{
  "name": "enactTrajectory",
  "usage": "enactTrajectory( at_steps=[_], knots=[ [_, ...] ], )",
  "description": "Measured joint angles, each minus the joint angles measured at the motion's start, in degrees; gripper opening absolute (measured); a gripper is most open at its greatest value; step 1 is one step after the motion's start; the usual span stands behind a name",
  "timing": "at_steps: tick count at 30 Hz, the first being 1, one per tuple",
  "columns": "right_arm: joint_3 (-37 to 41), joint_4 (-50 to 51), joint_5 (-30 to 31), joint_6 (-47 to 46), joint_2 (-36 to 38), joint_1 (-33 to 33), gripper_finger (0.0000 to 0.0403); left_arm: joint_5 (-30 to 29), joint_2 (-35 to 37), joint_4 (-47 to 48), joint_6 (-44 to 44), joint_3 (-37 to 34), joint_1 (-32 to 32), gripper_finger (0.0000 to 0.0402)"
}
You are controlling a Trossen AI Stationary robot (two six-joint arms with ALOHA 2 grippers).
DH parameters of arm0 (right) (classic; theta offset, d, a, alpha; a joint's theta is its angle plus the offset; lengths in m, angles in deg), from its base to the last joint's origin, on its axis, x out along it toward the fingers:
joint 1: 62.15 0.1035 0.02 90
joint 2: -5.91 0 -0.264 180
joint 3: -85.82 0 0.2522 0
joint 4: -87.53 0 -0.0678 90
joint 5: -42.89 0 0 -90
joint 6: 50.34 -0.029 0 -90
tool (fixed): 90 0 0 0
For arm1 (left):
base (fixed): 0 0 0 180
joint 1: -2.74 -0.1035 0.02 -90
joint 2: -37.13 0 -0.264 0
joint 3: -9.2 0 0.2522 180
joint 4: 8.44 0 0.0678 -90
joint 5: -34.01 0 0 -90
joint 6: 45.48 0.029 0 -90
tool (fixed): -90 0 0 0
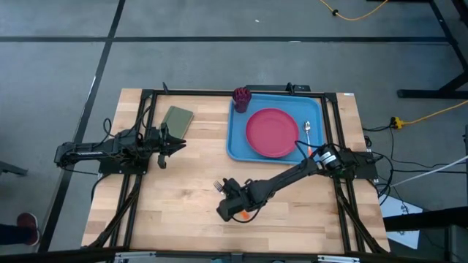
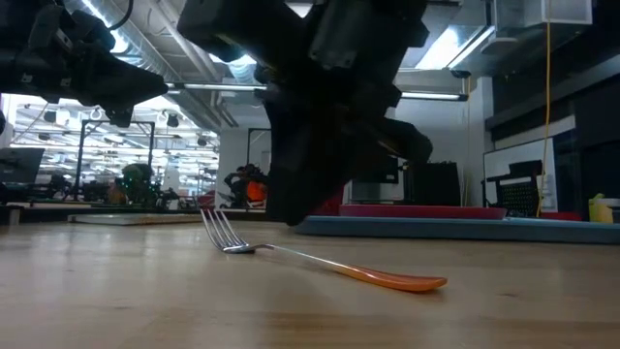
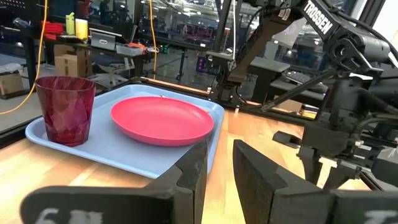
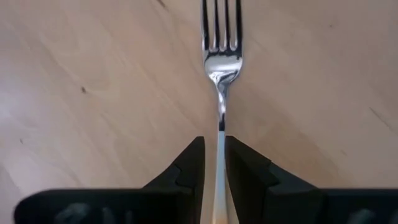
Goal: Pick and place plate/cup/fork/spoon on tray
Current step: Put the orange fork on the blue tray to the right of the pink plate
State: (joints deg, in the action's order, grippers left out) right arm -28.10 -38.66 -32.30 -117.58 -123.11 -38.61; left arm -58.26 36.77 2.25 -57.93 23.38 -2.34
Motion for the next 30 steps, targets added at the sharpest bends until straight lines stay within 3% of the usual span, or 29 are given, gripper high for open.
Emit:
enactTrajectory(
  at_steps=[10, 19, 30],
  knots=[
    [0.0, -1.3, -3.4, 6.2, -2.5, -1.4, 0.0067, 0.0, 0.0, 0.0, 0.0, 0.0, 0.0, 0.0070],
    [0.3, -1.1, -2.9, 7.3, -2.5, -1.6, 0.0065, 0.0, 0.0, 0.0, 0.0, 0.0, 0.0, 0.0070],
    [1.6, 1.8, 0.3, 6.3, -2.3, -1.7, 0.0009, 0.0, 0.0, 0.0, 0.0, 0.0, 0.0, 0.0070]
  ],
)
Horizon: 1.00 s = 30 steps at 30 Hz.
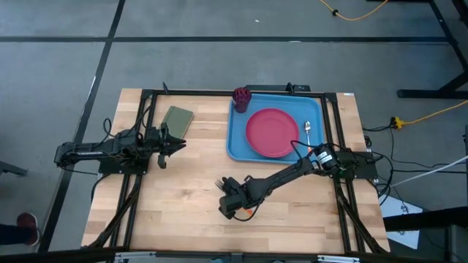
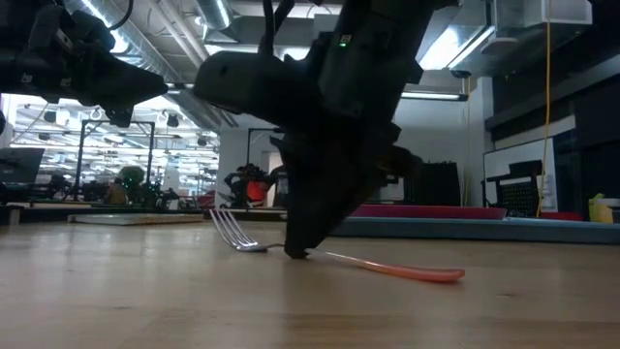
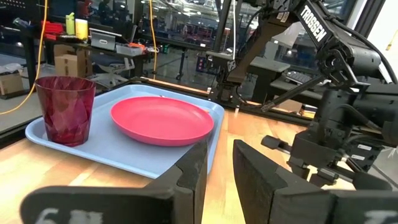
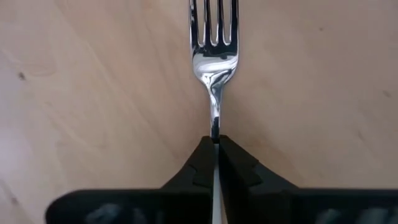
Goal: Pick and place plate/cup/fork/spoon on tray
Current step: Put the orange fork on the blue tray to the right of the pink plate
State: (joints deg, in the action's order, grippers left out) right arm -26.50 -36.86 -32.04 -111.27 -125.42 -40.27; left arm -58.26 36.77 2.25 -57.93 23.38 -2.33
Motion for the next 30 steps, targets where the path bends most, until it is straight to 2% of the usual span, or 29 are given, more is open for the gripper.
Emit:
enactTrajectory(
  at_steps=[9, 18, 24, 30],
  knots=[
    [-0.6, 3.2, 2.5, 0.2, 0.1, 0.0, 0.0008, 0.0, 0.0, 0.0, 0.0, 0.0, 0.0, 0.0070],
    [-6.7, 21.8, 8.1, -1.8, 3.2, -0.2, 0.0007, 0.0, 0.0, -0.2, 0.0, 0.0, 0.0, 0.0070],
    [-4.2, 28.5, 14.6, -7.0, 11.5, 0.1, 0.0006, 0.0, 0.0, 0.0, 0.0, 0.0, 0.0, 0.0070],
    [8.1, 28.9, 15.3, -12.1, 25.1, -0.7, 0.0007, 0.0, 0.0, 0.0, 0.0, 0.0, 0.0, 0.0070]
  ],
)
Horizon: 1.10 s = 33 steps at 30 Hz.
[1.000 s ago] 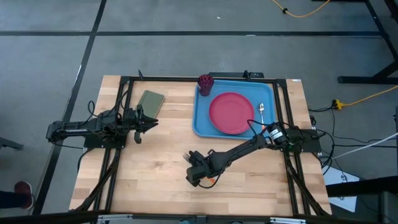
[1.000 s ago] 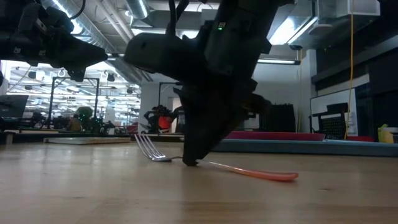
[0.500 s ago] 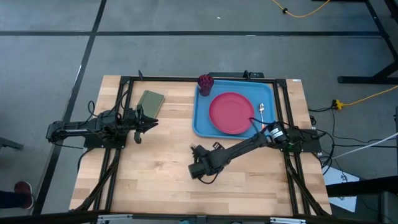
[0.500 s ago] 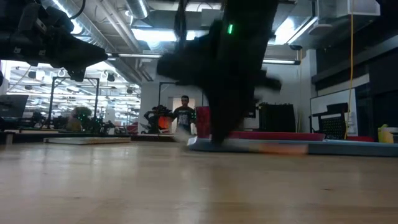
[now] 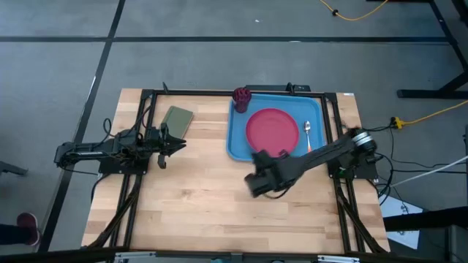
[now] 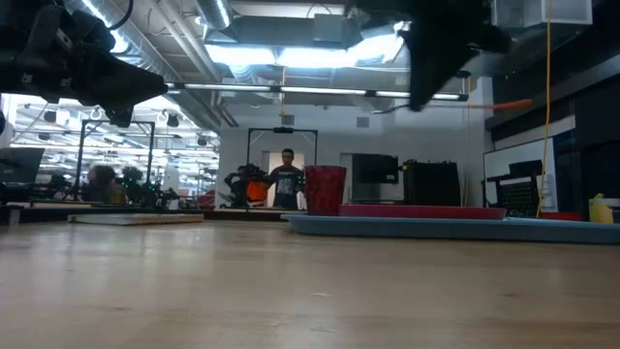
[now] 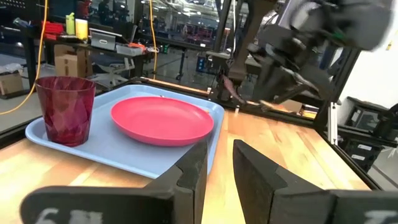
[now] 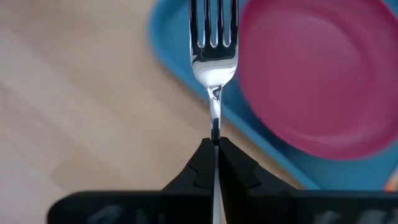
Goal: Pick and place plate/cup/fork/spoon on tray
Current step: Put the orange fork on the blue tray to the right of the pink plate
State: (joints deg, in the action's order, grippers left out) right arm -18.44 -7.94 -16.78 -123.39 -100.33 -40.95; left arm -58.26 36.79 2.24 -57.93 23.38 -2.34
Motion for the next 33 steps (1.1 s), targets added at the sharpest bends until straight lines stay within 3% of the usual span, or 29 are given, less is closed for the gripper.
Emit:
enactTrajectory(
  at_steps=[9, 17, 23, 33],
  knots=[
    [26.2, -10.7, 0.1, -2.5, 21.6, -7.0, 0.0015, 0.0, 0.0, 0.0, 0.0, 0.0, 0.0, 0.0070],
    [42.2, -13.2, 0.0, -11.9, 34.7, -14.7, 0.0016, 0.0, 0.0, 0.0, 0.0, 0.0, 0.0, 0.0070],
    [48.0, -13.5, -0.4, -15.3, 37.8, -19.0, 0.0015, 0.0, 0.0, 0.0, 0.0, 0.0, 0.0, 0.0070],
    [53.0, -15.1, -4.4, -11.7, 37.8, -31.3, 0.0015, 0.0, 0.0, 0.0, 0.0, 0.0, 0.0, 0.0070]
  ],
)
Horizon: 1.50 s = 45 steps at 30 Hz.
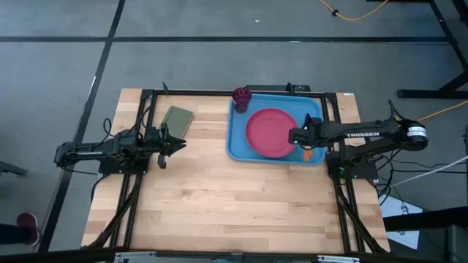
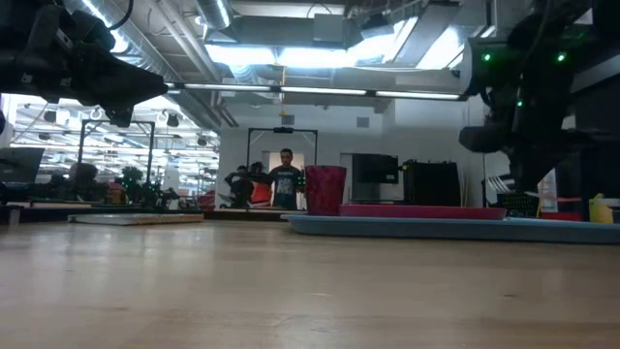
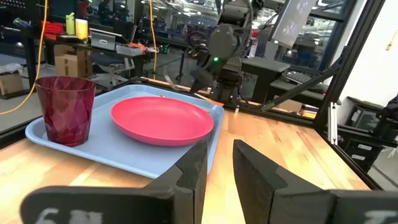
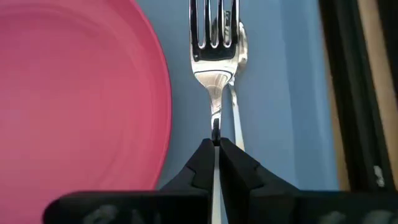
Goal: Pick and place plate/cup/fork/spoon on tray
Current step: Put the orange fork on the blue tray to the right of the pink plate
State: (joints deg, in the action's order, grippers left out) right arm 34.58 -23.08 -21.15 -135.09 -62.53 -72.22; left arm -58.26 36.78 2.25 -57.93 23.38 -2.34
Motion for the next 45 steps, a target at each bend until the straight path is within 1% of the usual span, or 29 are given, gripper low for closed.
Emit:
enactTrajectory(
  at_steps=[8, 11, 17, 20, 23, 30, 34, 45],
  knots=[
    [5.3, -11.1, -3.7, 9.2, 0.0, -8.8, 0.0016, 0.0, 0.0, 0.0, 0.0, 0.0, 0.0, 0.0070],
    [6.8, -13.9, -5.1, 12.5, 0.0, -11.7, 0.0017, 0.0, 0.0, 0.0, 0.0, 0.0, 0.0, 0.0070],
    [7.8, -19.4, -7.9, 21.1, 0.0, -15.5, 0.0017, 0.0, 0.0, 0.0, 0.0, 0.0, 0.0, 0.0070],
    [7.8, -19.7, -9.5, 23.5, -0.6, -16.8, 0.0017, 0.0, 0.0, 0.0, 0.0, 0.0, 0.0, 0.0070],
    [7.8, -19.9, -11.4, 24.6, -2.0, -17.8, 0.0017, 0.0, 0.0, 0.0, 0.0, 0.0, 0.0, 0.0070],
    [7.8, -22.5, -13.1, 24.9, -5.9, -17.9, 0.0017, 0.0, 0.0, 0.0, 0.0, 0.0, 0.0, 0.0070],
    [7.8, -23.3, -13.4, 24.9, -6.4, -17.9, 0.0019, 0.0, 0.0, 0.0, 0.0, 0.0, 0.0, 0.0070],
    [7.8, -23.2, -13.6, 23.5, -6.4, -17.9, 0.0055, 0.0, 0.0, 0.0, 0.0, 0.0, 0.0, 0.0070]
  ],
)
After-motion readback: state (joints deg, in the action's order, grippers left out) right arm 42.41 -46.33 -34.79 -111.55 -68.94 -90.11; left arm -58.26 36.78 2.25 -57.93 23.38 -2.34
